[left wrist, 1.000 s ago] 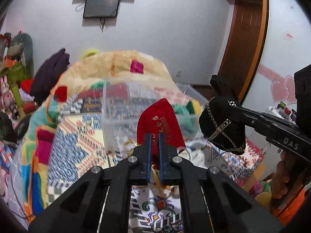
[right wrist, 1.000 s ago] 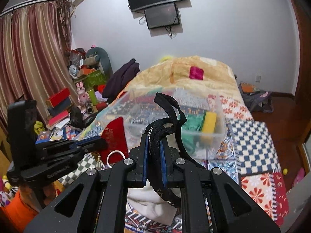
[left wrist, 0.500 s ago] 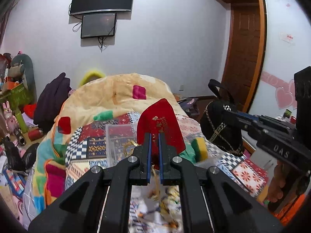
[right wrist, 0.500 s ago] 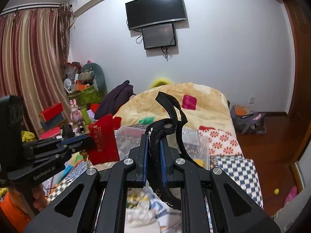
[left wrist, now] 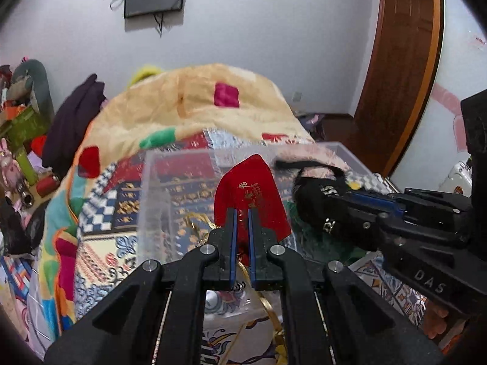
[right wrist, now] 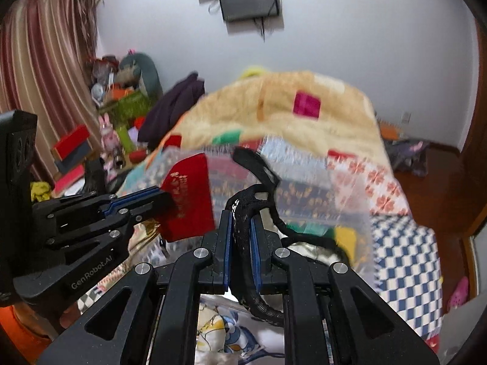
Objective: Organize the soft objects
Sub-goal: 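Lower the black bag into the box with the right tool while the left drops the red pouch in, then grasp the white drawstring bag with the right tool while the left tool grasps the floral scrunchie, then drop the white bag into the box with the right tool while the left drops the scrunchie in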
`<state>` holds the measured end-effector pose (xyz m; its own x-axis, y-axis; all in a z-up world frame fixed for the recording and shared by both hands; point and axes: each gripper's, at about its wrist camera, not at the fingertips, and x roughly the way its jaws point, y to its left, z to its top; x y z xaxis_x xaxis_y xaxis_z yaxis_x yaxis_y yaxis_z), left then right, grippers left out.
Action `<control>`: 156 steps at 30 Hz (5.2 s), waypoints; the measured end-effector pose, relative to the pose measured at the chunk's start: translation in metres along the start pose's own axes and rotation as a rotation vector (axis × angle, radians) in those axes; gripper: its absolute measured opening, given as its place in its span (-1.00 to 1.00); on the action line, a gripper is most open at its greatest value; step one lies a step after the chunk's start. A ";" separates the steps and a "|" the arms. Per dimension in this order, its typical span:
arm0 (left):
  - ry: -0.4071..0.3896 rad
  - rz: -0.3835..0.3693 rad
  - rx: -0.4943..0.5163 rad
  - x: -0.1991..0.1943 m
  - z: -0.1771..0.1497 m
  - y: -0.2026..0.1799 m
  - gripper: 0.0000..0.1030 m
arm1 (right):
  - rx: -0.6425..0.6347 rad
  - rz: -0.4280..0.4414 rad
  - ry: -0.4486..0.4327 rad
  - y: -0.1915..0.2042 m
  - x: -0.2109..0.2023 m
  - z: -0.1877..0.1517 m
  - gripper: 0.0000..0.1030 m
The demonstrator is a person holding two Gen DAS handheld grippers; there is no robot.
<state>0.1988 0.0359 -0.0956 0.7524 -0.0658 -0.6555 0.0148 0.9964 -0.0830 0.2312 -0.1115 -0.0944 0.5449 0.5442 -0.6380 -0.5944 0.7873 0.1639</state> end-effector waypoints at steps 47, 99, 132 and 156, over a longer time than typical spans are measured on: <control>0.184 -0.035 -0.022 -0.033 -0.087 0.003 0.43 | 0.023 0.044 0.191 -0.001 -0.022 -0.087 0.63; 0.049 -0.061 0.037 -0.082 -0.104 -0.014 -0.94 | -0.007 -0.011 0.170 -0.008 -0.037 -0.106 -0.73; -0.227 -0.038 -0.051 -0.107 0.005 -0.004 -0.94 | 0.064 -0.116 -0.276 0.005 -0.097 0.011 -0.88; -0.012 -0.028 -0.068 -0.036 -0.017 -0.001 -0.37 | 0.047 -0.150 -0.018 -0.012 -0.035 -0.011 -0.23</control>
<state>0.1607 0.0365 -0.0843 0.7602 -0.0924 -0.6430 -0.0084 0.9883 -0.1520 0.2126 -0.1435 -0.0823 0.6364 0.4241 -0.6443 -0.4770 0.8728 0.1034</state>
